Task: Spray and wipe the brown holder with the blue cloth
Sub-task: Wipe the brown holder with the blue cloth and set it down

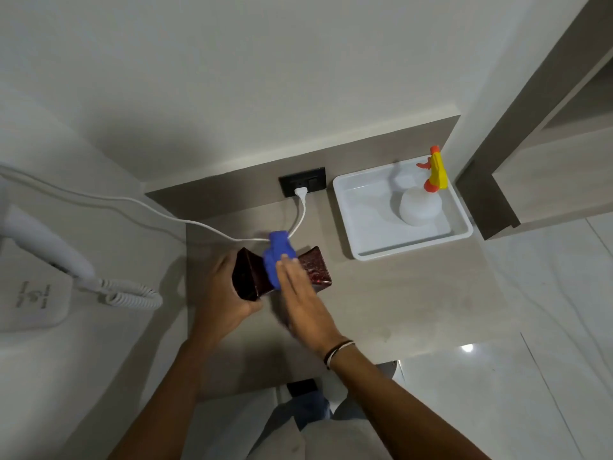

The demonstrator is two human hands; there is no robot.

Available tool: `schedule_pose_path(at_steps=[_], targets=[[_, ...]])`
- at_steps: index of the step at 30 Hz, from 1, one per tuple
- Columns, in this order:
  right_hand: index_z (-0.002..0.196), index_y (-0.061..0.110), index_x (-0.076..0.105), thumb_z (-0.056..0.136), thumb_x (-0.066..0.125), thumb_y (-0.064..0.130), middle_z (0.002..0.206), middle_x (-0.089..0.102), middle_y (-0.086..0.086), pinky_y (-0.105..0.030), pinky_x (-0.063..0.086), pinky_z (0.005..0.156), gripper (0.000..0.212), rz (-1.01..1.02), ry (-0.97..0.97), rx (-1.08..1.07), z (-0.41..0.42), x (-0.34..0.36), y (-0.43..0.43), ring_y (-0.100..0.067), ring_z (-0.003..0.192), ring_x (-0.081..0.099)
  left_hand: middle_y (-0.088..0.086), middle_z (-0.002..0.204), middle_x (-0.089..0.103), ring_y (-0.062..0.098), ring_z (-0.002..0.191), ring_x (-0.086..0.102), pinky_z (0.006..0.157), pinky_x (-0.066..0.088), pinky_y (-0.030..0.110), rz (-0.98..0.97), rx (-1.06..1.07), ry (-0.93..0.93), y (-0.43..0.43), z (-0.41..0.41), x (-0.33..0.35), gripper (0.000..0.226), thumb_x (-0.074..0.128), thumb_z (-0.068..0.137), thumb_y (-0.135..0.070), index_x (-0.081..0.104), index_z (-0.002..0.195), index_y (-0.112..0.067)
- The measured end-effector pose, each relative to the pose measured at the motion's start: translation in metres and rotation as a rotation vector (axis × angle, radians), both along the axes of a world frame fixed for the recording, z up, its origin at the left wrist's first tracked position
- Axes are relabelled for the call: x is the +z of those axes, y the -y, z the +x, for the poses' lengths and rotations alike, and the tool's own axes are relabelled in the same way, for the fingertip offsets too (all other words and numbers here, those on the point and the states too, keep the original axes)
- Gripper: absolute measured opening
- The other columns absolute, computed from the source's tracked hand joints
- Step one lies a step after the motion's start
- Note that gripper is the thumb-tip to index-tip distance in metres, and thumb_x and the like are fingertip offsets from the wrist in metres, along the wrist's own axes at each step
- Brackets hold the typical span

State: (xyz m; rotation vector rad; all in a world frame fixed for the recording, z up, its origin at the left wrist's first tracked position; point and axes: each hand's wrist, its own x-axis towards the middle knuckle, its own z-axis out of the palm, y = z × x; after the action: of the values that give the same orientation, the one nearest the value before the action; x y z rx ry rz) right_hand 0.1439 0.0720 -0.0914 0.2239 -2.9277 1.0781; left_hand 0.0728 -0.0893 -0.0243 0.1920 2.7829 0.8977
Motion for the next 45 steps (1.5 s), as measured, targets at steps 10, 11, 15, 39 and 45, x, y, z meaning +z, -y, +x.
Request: schedule_pose_path(at_steps=[10, 11, 15, 39, 45], targets=[[0.172, 0.011, 0.001, 0.092, 0.056, -0.014, 0.180, -0.014, -0.005, -0.042, 0.014, 0.137, 0.099, -0.204, -0.050, 0.009, 0.002, 0.012, 0.005, -0.030, 0.169, 0.001, 0.011, 0.129, 0.066, 0.032, 0.117, 0.066, 0.095, 0.046, 0.032, -0.026, -0.052, -0.068, -0.005, -0.009, 0.012, 0.091, 0.097, 0.052, -0.014, 0.061, 0.136, -0.009], [0.171, 0.009, 0.001, 0.094, 0.052, -0.016, 0.179, -0.016, -0.005, -0.044, 0.013, 0.138, 0.096, -0.156, 0.012, -0.023, 0.000, 0.006, -0.010, -0.029, 0.169, -0.004, 0.012, 0.131, 0.064, 0.033, 0.119, 0.064, 0.096, 0.047, 0.033, -0.041, -0.045, -0.052, -0.005, -0.007, 0.011, 0.096, 0.097, 0.051, -0.012, 0.060, 0.139, -0.006], [0.172, 0.013, 0.002, 0.109, 0.041, -0.004, 0.181, -0.010, -0.004, -0.046, 0.012, 0.138, 0.076, -0.221, 0.278, -0.185, -0.010, 0.003, -0.035, -0.020, 0.168, -0.010, 0.008, 0.137, 0.059, 0.028, 0.124, 0.059, 0.097, 0.047, 0.029, -0.030, -0.035, -0.026, -0.009, -0.006, 0.011, 0.103, 0.096, 0.051, -0.012, 0.056, 0.146, -0.008], [0.168, 0.003, 0.022, 0.099, 0.040, -0.018, 0.172, 0.031, -0.015, -0.027, 0.024, 0.132, 0.074, -0.482, 0.306, -0.413, -0.004, -0.022, -0.061, -0.032, 0.158, 0.036, 0.004, 0.131, 0.065, 0.024, 0.123, 0.062, 0.102, 0.053, 0.040, 0.137, 0.045, -0.002, 0.012, -0.005, 0.002, 0.096, 0.097, 0.054, -0.011, 0.060, 0.142, -0.019], [0.141, 0.018, 0.062, 0.100, 0.034, -0.012, 0.115, 0.074, -0.011, -0.025, 0.063, 0.076, 0.059, -0.999, 0.444, -0.688, -0.021, -0.016, -0.062, -0.017, 0.087, 0.073, -0.009, 0.156, 0.052, 0.006, 0.137, 0.049, 0.110, 0.042, 0.025, 0.304, 0.216, 0.138, 0.015, -0.005, 0.002, 0.096, 0.089, 0.083, -0.025, 0.037, 0.164, -0.035]])
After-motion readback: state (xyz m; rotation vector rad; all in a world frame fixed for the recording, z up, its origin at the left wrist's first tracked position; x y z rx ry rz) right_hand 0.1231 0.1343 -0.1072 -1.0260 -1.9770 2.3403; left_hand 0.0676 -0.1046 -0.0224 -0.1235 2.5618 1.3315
